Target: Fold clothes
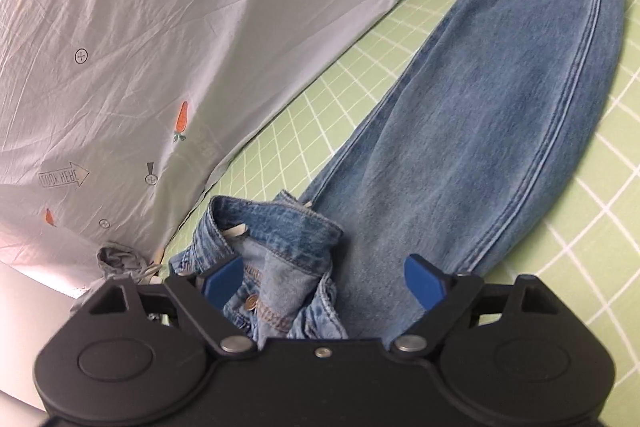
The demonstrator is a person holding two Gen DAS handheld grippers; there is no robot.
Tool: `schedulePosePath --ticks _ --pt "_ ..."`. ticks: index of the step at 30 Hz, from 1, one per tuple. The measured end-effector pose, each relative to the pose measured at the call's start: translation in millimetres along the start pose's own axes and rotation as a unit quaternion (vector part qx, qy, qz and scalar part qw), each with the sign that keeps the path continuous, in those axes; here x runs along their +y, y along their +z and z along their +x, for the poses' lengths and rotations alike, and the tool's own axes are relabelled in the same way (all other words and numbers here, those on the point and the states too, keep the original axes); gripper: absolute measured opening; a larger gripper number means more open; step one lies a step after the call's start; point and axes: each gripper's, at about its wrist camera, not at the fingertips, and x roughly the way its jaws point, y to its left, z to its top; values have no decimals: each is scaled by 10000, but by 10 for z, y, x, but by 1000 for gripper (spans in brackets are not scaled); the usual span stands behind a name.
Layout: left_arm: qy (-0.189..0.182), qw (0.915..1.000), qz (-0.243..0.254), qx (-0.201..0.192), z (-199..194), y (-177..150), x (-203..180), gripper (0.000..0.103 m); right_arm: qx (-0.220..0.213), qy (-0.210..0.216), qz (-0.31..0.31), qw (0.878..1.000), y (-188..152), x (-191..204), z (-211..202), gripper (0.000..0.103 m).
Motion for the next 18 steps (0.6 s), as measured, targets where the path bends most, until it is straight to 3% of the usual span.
schedulePosePath --ticks 3,10,12,18 --pt "5 10000 30 13 1 2 -5 65 263 120 -161 9995 -58 80 179 62" --pt "172 9994 301 62 18 -7 -83 66 875 400 -536 9939 -193 267 595 60" --pt "213 9992 331 55 18 -14 -100 66 1049 480 -643 9912 -232 320 714 36" --pt "407 9983 425 -28 -58 -52 -181 66 810 491 -1498 9842 -231 571 572 27"
